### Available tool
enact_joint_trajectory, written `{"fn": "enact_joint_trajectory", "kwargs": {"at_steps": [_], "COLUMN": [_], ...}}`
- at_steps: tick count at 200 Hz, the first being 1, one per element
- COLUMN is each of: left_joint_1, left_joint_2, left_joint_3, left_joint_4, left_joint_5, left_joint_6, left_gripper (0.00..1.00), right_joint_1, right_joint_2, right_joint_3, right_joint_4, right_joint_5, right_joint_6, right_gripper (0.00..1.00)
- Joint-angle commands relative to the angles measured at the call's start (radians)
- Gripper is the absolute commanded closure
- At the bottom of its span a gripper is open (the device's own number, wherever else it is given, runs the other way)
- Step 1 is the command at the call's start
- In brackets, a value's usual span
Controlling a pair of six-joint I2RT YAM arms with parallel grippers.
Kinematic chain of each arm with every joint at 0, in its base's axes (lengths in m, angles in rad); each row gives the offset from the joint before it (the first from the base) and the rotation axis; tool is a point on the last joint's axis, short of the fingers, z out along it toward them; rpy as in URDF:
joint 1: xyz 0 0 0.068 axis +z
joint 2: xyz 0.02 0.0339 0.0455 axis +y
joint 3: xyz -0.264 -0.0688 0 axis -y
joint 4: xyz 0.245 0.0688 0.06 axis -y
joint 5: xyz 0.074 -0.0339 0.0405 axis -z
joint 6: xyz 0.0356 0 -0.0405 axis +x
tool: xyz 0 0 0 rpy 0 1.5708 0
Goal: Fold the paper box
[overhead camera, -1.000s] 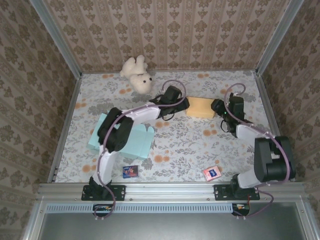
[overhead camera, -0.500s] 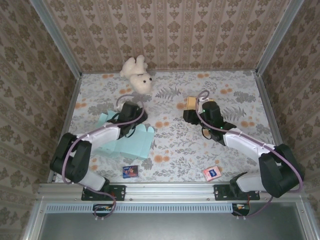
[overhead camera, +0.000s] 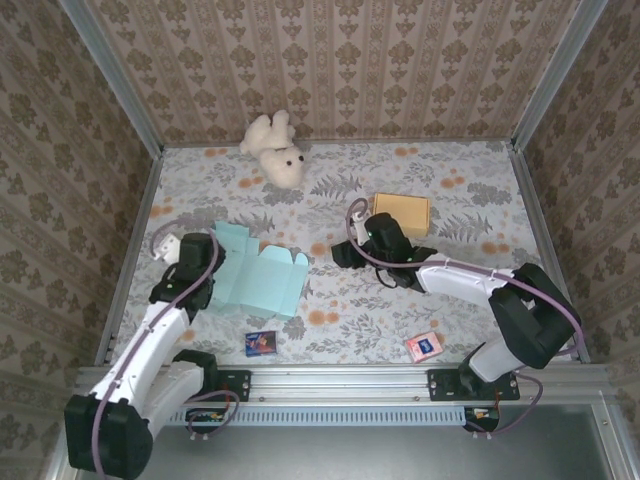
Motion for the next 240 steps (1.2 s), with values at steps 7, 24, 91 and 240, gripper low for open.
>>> {"fn": "enact_joint_trajectory", "kwargs": {"at_steps": [7, 24, 91, 240], "left_joint_1": [0.102, 0.156, 0.176, -0.159], "left_joint_2": [-0.039, -0.065, -0.135, 0.070], "left_joint_3": [-0.060, -0.082, -0.030, 0.060], "left_joint_4": [-0.218, -0.244, -0.399, -0.582], "left_joint_5": [0.058, 0.115, 0.237, 0.171], "left_joint_6": [-0.075, -0.076, -0.211, -0.767], "left_gripper": [0.22, 0.22, 0.23, 0.26], "right_joint_1": [0.071, 0.100, 0.107, 0.107], "right_joint_2": [-0.038, -0.057, 0.016, 0.081], "right_joint_3": [-0.019, -0.042, -0.075, -0.085], "right_joint_4": [0.031, 0.034, 0.083, 0.186], "right_joint_5": [-0.023, -0.027, -0.071, -0.217], "right_joint_6": [-0.043, -0.064, -0.117, -0.073], "right_gripper": [0.41, 0.41, 0.40, 0.40]}}
